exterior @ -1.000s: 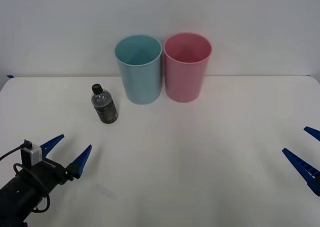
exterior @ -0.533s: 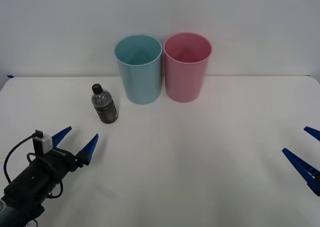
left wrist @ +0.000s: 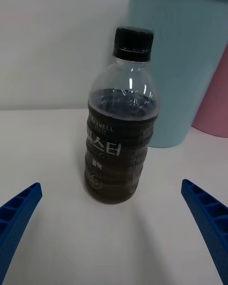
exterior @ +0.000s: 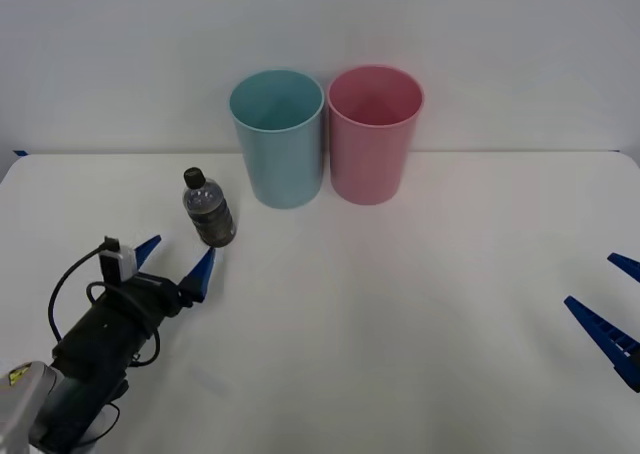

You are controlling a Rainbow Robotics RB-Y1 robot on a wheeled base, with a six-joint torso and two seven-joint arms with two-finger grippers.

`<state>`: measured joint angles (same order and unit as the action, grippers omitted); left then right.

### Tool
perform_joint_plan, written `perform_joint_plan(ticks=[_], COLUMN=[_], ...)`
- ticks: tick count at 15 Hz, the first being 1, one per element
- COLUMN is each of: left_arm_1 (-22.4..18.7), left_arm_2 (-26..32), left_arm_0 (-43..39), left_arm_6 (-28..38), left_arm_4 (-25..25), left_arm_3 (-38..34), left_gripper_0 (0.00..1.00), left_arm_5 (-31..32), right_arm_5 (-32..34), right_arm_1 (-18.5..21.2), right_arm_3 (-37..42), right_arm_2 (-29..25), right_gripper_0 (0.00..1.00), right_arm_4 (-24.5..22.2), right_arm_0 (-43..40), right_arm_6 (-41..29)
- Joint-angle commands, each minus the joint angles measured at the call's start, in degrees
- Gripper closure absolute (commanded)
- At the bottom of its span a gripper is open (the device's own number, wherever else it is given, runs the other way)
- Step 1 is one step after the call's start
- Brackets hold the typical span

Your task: Grasp the object on the table and drop it into the matching bin: aluminum can to the light blue bin, PET bottle to the pink bin.

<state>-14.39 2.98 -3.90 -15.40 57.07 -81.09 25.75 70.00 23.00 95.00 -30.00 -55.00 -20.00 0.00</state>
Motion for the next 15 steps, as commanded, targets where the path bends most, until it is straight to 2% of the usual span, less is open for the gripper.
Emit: perform_joint_plan(ticks=[1, 7, 15], left_arm_1=[1.03, 1.2, 1.2], left_arm_2=[-0.08, -2.63, -2.72], left_arm_0=[3.19, 8.47, 18.13], left_arm_6=[-0.51, -1.03, -1.91], left_arm_4=[0.59, -0.11, -0.64], left_arm_3=[2.87, 6.21, 17.37], left_gripper_0=[0.0, 0.0, 0.0], left_arm_5=[-0.61, -5.88, -6.15], right_arm_5=[0.0, 0.0, 0.0], right_arm_1=[0.0, 0.0, 0.0], right_arm_3=[0.0, 0.0, 0.0], right_arm_2=[0.0, 0.0, 0.0], right_gripper_0=[0.0, 0.0, 0.0], right_arm_4=[0.0, 0.0, 0.0], right_arm_0=[0.0, 0.0, 0.0], right_arm_6=[0.0, 0.0, 0.0])
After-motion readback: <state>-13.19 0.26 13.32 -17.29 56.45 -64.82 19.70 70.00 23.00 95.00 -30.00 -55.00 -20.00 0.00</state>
